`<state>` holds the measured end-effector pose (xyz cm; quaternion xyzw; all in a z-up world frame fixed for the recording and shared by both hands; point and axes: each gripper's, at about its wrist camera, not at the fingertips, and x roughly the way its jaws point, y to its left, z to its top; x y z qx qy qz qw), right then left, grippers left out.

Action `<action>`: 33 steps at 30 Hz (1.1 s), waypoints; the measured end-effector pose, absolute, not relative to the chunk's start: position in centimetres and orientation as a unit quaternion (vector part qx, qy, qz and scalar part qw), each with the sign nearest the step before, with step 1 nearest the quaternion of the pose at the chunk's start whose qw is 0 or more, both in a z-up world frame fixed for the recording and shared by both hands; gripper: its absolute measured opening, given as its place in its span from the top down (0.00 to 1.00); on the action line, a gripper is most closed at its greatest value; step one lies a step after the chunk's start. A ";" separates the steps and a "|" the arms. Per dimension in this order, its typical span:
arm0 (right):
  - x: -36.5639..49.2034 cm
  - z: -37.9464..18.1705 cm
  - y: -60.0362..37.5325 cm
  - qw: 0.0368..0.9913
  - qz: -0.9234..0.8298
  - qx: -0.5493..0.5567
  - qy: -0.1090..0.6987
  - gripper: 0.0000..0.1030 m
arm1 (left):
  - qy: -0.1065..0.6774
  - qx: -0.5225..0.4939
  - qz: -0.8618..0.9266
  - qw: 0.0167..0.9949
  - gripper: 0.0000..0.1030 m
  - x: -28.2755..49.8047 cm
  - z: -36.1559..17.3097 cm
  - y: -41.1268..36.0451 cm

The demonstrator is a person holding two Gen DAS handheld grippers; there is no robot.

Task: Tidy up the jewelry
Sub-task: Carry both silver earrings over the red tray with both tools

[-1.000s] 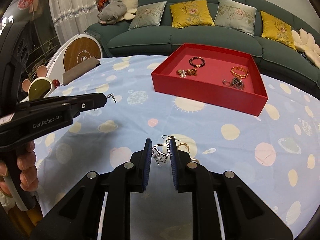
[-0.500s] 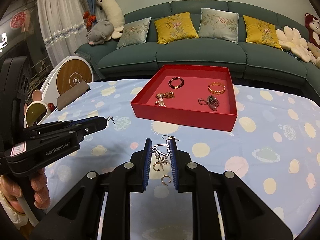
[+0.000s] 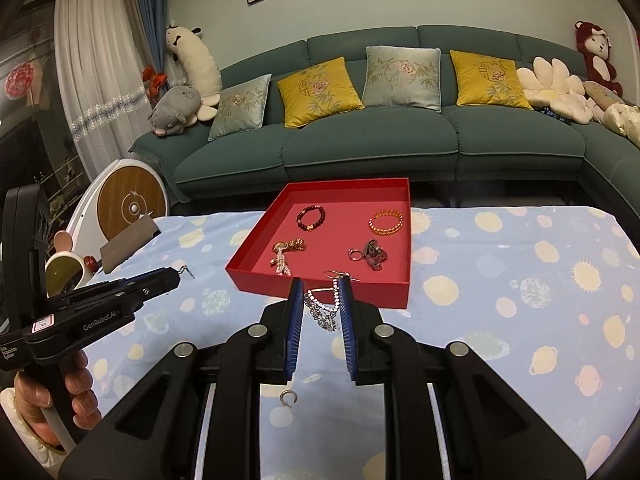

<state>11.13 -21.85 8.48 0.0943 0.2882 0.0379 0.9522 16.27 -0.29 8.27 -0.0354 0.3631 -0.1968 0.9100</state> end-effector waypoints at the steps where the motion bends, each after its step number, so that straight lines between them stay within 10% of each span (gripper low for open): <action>1: 11.2 8.7 -22.3 0.953 0.034 0.096 0.286 0.83 | 0.363 -0.037 -0.196 0.910 0.90 16.4 8.4 -0.2; 33: 23.0 8.3 -25.3 0.947 0.026 0.105 0.302 0.83 | 0.345 0.060 -0.164 0.922 0.90 27.5 7.9 -4.8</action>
